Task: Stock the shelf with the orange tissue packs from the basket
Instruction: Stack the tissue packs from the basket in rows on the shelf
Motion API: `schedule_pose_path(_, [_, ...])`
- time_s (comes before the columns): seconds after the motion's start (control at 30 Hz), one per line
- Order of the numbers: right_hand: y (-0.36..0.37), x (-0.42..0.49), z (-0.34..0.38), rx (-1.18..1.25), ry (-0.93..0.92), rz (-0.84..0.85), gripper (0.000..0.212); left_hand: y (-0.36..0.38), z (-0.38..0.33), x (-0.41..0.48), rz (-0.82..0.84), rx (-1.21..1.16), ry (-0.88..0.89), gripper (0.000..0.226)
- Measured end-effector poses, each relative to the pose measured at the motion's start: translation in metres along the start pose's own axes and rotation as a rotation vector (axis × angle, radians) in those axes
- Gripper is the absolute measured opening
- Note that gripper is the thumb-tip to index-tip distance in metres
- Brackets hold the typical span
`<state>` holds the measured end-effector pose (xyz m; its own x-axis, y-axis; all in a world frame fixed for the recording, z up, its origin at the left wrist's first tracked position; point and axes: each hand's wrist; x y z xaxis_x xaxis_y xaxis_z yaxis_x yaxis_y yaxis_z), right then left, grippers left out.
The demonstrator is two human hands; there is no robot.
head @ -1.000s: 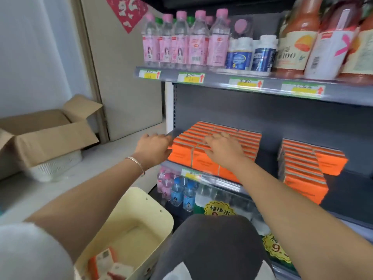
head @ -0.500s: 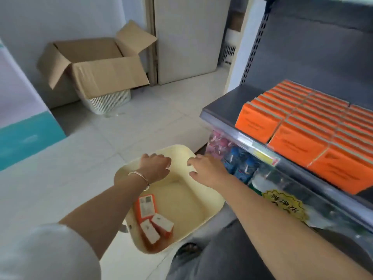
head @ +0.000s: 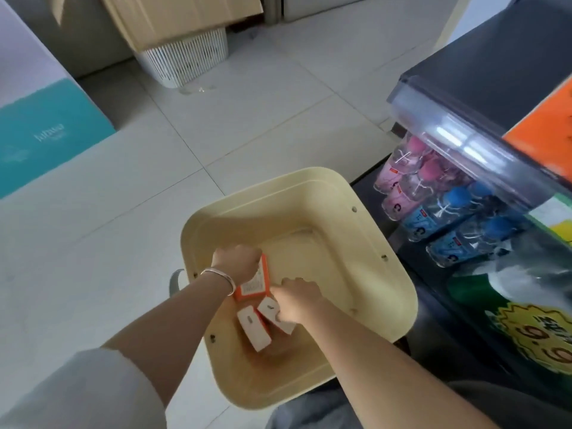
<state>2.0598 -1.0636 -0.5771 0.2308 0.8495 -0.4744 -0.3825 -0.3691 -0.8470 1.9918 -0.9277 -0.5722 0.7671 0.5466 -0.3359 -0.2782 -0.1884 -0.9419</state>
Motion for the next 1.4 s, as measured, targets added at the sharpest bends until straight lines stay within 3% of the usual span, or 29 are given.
schedule_pose_path(0.2, [0.049,0.031,0.01,0.05,0.044,0.064,0.049,0.027,0.0,0.021,0.089,-0.061,-0.05,0.025])
schedule_pose_path(0.4, [0.048,0.04,-0.018,0.295,0.234,0.04,0.037,0.042,0.007,0.024,0.205,-0.043,-0.045,0.025])
schedule_pose_path(0.53, [0.035,0.04,-0.055,0.456,0.298,0.013,0.013,0.048,0.001,0.023,0.294,-0.078,-0.006,0.029])
schedule_pose_path(0.63, [0.025,0.037,-0.069,0.524,0.295,-0.053,0.033,0.048,-0.007,0.025,0.284,-0.133,0.007,0.033])
schedule_pose_path(0.8, [0.008,0.031,-0.08,0.827,0.404,-0.033,0.046,0.04,-0.022,0.023,0.291,-0.409,0.044,0.068])
schedule_pose_path(0.97, [-0.012,0.03,-0.088,0.996,0.405,-0.072,0.055,0.026,-0.032,0.027,0.138,-0.455,0.035,0.044])
schedule_pose_path(1.07, [-0.026,0.028,-0.087,0.769,0.341,-0.07,0.057,0.013,-0.039,0.03,0.067,-0.461,0.041,0.042])
schedule_pose_path(1.13, [-0.036,0.026,-0.086,0.6,0.349,-0.165,0.052,0.005,-0.044,0.032,-0.019,-0.524,-0.007,0.049])
schedule_pose_path(1.2, [-0.043,0.024,-0.085,0.599,0.432,-0.281,0.045,-0.004,-0.049,0.032,-0.115,-0.662,-0.134,0.062])
schedule_pose_path(1.3, [-0.049,0.027,-0.084,0.77,0.593,-0.452,0.039,-0.018,-0.057,0.032,-0.164,-0.823,-0.265,0.07])
schedule_pose_path(1.4, [-0.06,0.027,-0.08,1.102,0.754,-0.535,0.036,-0.026,-0.067,0.031,-0.06,-0.782,-0.158,0.075])
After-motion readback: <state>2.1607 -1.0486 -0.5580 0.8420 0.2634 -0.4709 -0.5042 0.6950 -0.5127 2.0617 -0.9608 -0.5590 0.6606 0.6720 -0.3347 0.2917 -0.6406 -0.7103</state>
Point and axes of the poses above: each hand's wrist, its own x-axis towards the middle knuckle, its own y-axis out of the palm, z = x × y, and after that the axes turned 12 degrees about -z, right-handed
